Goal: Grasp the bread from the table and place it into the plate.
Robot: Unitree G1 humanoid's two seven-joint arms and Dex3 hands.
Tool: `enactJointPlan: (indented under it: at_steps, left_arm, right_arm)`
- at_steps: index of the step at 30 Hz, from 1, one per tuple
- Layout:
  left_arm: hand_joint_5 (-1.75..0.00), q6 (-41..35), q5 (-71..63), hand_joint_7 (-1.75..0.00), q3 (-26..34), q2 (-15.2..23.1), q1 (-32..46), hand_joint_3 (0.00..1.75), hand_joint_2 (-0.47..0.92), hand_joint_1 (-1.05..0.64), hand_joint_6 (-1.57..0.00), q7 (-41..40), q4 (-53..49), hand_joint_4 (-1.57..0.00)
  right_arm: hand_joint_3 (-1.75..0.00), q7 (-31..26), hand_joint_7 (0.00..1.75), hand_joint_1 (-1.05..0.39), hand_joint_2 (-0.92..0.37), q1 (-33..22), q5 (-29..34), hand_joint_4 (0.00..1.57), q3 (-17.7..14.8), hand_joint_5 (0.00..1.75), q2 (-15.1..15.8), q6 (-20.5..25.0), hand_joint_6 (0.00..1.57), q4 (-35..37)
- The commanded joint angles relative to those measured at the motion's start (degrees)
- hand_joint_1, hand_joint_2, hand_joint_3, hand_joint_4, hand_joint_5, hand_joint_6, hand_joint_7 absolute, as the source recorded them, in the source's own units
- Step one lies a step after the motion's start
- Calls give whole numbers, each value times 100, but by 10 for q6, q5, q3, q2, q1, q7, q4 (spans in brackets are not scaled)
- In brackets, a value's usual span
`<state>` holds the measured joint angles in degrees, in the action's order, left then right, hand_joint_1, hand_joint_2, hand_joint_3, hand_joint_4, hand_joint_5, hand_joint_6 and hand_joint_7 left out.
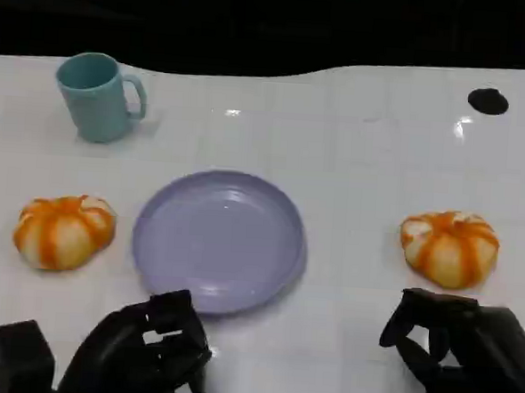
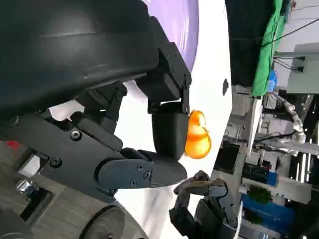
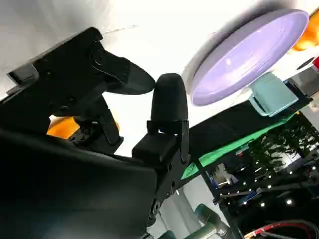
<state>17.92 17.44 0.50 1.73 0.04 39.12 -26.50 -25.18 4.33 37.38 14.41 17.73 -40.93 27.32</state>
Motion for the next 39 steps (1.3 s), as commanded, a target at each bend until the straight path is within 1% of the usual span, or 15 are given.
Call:
enactJointPlan:
  at_steps: [1, 22, 25, 26, 29, 30, 32, 34, 36, 38, 39]
  left_arm:
    - [-175, 1, -1, -140, 5, 10, -5, 51, 73, -58, -77, 3, -1, -79]
    - [-175, 5, 1, -141, 6, 10, -7, 52, 74, -59, -77, 6, -7, -80]
    - [-175, 2, 2, -141, 6, 10, -8, 52, 73, -59, -77, 6, -7, -80]
    - [-175, 4, 1, -141, 7, 10, -8, 52, 73, -59, -77, 7, -8, -80]
    - [-175, 6, 0, -141, 7, 11, -10, 52, 73, -59, -77, 7, -12, -80]
    - [-175, 6, 0, -141, 7, 11, -10, 52, 73, -58, -77, 6, -12, -79]
    - [-175, 6, 0, -141, 7, 11, -10, 52, 73, -58, -77, 6, -12, -79]
    - [-175, 6, 0, -140, 7, 11, -10, 52, 73, -59, -77, 6, -12, -79]
    - [-175, 12, -6, -140, 6, 12, -9, 52, 73, -60, -78, 3, -12, -79]
    - [-175, 15, -7, -140, 5, 12, -9, 52, 74, -61, -78, 2, -12, -79]
    - [-175, 15, -7, -140, 6, 12, -9, 52, 74, -61, -78, 3, -13, -79]
  right_arm:
    - [-98, -1, 139, -26, -53, 3, -3, 84, -2, 175, 6, 1, 70, 0]
    - [-99, -5, 137, -26, -52, 4, -5, 84, -3, 175, 4, -2, 71, 1]
    - [-102, -11, 125, -24, -49, 7, -9, 85, -7, 172, 3, -9, 76, 2]
    - [-99, -14, 117, -24, -50, 9, -9, 84, -8, 170, 3, -12, 77, 2]
    - [-91, -22, 103, -25, -55, 12, -9, 82, -12, 164, 5, -16, 81, 1]
    - [-87, -25, 96, -26, -57, 13, -8, 82, -14, 160, 6, -18, 82, 0]
    - [-84, -29, 90, -27, -58, 13, -8, 82, -17, 156, 7, -20, 85, -7]
    - [-75, -37, 79, -26, -59, 14, -8, 82, -21, 141, 9, -26, 87, -13]
    - [-68, -39, 68, -28, -61, 13, -8, 82, -26, 126, 9, -22, 88, -23]
    - [-61, -32, 62, -31, -65, 7, -7, 79, -32, 123, 9, -7, 89, -41]
    - [-57, -29, 57, -32, -66, 5, -6, 75, -35, 123, 9, -1, 88, -48]
